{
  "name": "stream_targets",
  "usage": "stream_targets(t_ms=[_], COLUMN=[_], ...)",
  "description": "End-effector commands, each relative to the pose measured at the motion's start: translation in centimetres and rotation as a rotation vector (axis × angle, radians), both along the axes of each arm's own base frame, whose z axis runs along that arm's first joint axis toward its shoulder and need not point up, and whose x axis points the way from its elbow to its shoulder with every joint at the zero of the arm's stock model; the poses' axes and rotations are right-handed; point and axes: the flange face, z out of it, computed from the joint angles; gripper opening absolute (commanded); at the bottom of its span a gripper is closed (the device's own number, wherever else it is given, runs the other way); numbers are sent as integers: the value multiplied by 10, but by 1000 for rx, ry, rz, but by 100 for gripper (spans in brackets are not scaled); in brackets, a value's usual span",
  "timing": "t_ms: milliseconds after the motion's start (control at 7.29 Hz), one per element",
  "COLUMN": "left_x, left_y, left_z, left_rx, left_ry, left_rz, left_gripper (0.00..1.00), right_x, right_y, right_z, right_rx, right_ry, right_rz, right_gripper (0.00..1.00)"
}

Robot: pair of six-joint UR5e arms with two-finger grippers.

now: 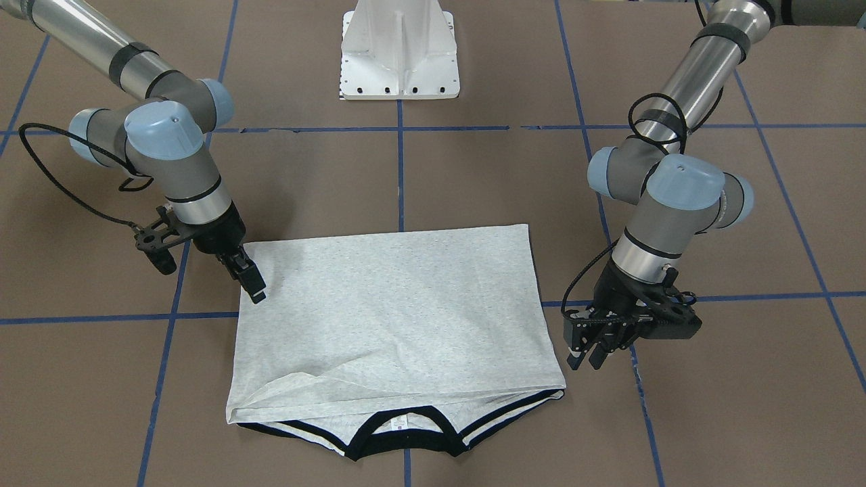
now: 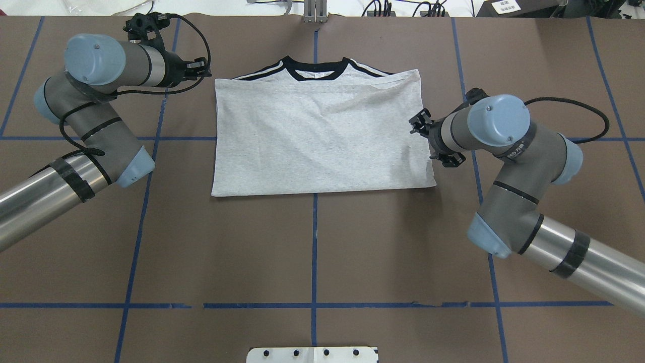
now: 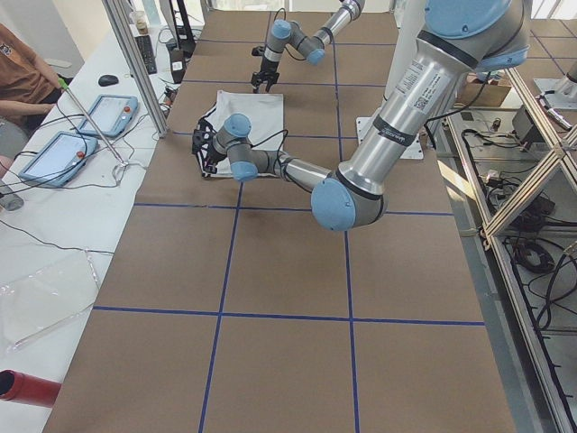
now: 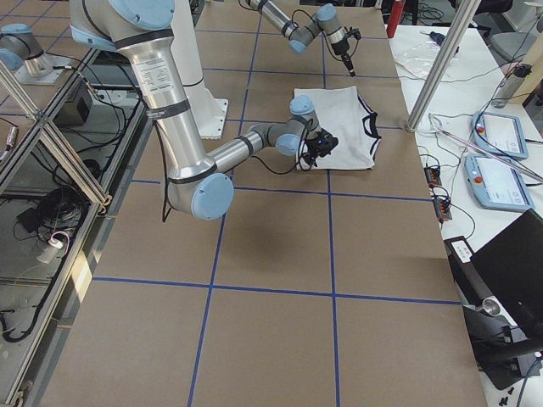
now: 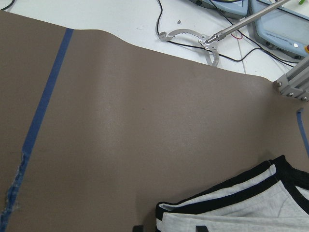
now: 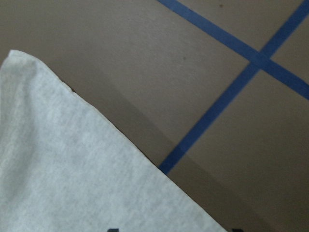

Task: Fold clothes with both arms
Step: 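Move the right gripper down to the folded shirt's lower corner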

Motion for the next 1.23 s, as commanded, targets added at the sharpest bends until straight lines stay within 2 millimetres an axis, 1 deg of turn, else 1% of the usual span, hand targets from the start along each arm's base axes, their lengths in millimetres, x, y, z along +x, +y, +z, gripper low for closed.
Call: stream_targets(t_ms=[0,137,274,411,686,823,960,1097], left_x=[0,0,0,0,2,2,1,1], left_y=[0,0,0,0,1,2,2,3], left_z=[0,1,1,0,1,2,4,7], left_rx=[0,-2,-3,-3,-5,-7,-9,-11], left_ry=[2,2,3,4,4,3,3,-1], left_rz=[-1,-2,-2,-3,0,0,-1,0], left_gripper=[47,47,47,48,50,50,50,50], right_x=[2,1,-3,-2,-4,-4,-7,-7], right_y=[40,46,50,50,56,56,59,60], right_z=[9,7,13,19,26,24,24,20], right_rx=[-30,-34,-42,-41,-39,-54,-60,-58], right_ry=[-17,-22,-14,-2,13,3,0,-7], right_rz=[-20,-25,-29,-21,-19,-7,-9,-11], right_gripper=[84,85,84,84,79,27,0,0])
